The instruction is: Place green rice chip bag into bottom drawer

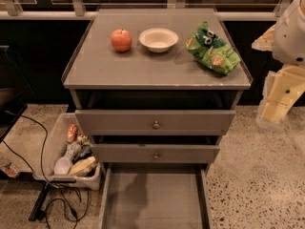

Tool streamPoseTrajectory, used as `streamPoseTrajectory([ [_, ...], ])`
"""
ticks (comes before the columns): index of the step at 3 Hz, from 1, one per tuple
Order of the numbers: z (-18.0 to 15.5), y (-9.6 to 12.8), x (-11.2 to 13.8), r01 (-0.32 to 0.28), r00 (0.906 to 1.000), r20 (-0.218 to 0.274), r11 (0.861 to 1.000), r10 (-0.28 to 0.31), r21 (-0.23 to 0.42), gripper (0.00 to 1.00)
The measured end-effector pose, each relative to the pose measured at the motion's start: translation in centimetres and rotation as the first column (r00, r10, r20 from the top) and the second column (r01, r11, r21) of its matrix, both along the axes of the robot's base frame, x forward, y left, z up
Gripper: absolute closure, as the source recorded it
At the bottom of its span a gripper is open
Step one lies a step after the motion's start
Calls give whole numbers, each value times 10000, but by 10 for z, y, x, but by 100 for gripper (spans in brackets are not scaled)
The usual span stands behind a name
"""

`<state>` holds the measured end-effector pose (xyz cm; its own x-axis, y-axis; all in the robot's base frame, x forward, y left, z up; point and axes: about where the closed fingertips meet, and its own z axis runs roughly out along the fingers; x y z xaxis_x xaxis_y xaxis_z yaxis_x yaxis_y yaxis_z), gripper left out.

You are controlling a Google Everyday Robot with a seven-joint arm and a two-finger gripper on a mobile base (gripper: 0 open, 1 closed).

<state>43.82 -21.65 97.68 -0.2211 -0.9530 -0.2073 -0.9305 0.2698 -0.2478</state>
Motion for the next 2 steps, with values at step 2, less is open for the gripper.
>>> streamPoseTrajectory([
  [2,0,0,1,31,10000,-18,10000,-31,9,0],
])
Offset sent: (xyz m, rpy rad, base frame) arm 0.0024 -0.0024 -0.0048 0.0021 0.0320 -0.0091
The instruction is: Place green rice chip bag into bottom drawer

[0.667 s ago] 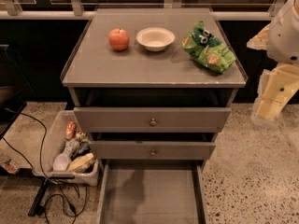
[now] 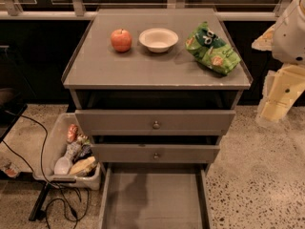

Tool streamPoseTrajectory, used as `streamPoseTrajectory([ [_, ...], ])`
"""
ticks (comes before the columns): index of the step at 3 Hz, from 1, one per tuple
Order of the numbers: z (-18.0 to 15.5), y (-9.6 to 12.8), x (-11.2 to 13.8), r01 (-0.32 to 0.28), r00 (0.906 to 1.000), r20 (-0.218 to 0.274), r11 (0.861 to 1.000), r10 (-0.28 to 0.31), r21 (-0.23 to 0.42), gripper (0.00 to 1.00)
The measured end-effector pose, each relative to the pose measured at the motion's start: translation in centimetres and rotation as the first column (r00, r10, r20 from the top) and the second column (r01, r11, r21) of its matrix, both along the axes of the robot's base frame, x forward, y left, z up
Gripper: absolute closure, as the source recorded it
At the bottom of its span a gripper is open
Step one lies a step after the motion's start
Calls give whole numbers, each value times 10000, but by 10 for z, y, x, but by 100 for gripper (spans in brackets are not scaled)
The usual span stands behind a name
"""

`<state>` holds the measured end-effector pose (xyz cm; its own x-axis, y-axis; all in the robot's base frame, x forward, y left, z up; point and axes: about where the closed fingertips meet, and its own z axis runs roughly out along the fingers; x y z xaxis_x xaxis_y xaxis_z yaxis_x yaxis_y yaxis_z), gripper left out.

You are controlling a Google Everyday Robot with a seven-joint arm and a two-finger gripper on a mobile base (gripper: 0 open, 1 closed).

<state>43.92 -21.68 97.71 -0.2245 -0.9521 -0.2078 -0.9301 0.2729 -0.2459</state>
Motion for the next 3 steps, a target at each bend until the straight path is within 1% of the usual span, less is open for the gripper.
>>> streamPoseTrajectory([
  [1,0,-2,16,45,9997,228,9999,-47,95,0],
  [2,-6,-5,45,-174,9970,765,9989,140,443,0],
  [3,-10,-14,94,-522,9817,1880,9918,295,1169,0],
])
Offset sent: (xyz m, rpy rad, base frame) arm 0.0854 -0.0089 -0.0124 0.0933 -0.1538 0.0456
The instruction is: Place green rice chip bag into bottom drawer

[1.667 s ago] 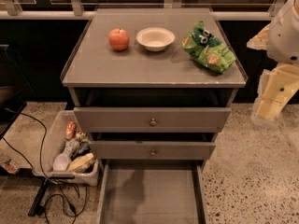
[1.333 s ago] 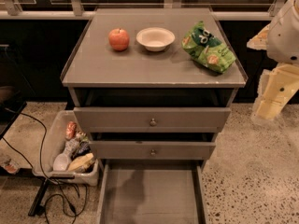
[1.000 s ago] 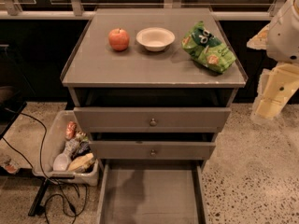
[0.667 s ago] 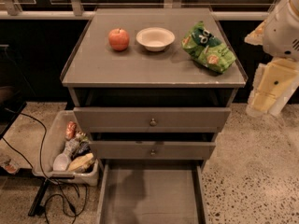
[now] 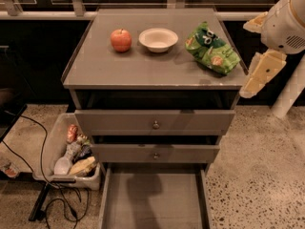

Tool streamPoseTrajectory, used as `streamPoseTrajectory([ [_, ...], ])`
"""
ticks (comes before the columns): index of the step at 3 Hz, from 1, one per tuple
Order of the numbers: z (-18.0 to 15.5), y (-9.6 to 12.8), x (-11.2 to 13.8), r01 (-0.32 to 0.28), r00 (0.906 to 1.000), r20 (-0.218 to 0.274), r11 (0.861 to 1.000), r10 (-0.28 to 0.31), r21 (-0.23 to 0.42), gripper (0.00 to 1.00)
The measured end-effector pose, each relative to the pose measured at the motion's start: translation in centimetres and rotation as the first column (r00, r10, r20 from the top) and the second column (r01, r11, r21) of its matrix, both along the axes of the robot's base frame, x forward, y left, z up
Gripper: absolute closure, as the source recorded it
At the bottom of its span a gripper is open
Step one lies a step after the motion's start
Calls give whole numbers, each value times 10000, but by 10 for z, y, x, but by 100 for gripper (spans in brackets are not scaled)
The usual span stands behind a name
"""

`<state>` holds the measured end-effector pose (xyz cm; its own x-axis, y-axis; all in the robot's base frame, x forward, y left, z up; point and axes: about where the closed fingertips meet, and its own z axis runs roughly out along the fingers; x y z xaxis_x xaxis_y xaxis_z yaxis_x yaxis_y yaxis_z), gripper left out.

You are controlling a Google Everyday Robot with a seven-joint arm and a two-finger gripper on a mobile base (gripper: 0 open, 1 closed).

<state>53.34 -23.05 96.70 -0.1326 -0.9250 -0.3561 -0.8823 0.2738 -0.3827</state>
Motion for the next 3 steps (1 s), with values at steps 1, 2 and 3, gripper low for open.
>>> streamPoseTrajectory([
  [1,0,0,0,-1,10000,-3,10000,1,-1,0],
  [2,3,2,2,-71,9999,104,10000,72,-19,0],
  [3,2,-3,33,85,9993,363,9997,-94,224,0],
])
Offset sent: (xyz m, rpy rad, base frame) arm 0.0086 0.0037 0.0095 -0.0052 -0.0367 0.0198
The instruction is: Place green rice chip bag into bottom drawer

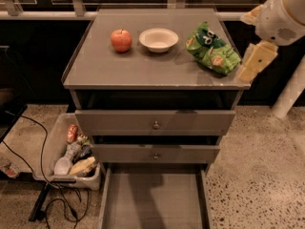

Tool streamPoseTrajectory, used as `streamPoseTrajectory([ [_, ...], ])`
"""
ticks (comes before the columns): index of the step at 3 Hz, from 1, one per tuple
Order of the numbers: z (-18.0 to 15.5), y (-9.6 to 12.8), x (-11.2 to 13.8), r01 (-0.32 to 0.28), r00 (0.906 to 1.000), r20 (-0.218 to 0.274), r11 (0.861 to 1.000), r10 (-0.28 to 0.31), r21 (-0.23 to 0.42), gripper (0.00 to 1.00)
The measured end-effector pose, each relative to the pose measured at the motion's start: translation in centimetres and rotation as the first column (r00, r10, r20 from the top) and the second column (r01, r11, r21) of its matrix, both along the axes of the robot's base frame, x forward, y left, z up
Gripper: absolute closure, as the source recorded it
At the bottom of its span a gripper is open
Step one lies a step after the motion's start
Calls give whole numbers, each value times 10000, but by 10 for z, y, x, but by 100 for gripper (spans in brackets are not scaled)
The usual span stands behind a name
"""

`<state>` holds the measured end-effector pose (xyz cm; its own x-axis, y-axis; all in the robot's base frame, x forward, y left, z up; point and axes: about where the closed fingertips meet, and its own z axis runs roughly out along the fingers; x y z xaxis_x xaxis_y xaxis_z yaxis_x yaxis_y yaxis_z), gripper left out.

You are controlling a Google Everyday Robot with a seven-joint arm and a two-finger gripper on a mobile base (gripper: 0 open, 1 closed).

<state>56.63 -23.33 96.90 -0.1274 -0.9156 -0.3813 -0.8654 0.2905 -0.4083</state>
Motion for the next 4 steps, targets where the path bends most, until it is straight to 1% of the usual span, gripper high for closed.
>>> streamPoseTrajectory([
  [1,-13,-13,50,414,9991,83,9954,-423,860,0],
  [2,-30,-23,88,958,9954,-115,9770,-953,1903,0],
  [3,-50,-29,115,1481,9889,-519,9413,-1389,3033,0],
  [4,-64,-29,134,1824,9830,-919,9036,-1590,3877,0],
])
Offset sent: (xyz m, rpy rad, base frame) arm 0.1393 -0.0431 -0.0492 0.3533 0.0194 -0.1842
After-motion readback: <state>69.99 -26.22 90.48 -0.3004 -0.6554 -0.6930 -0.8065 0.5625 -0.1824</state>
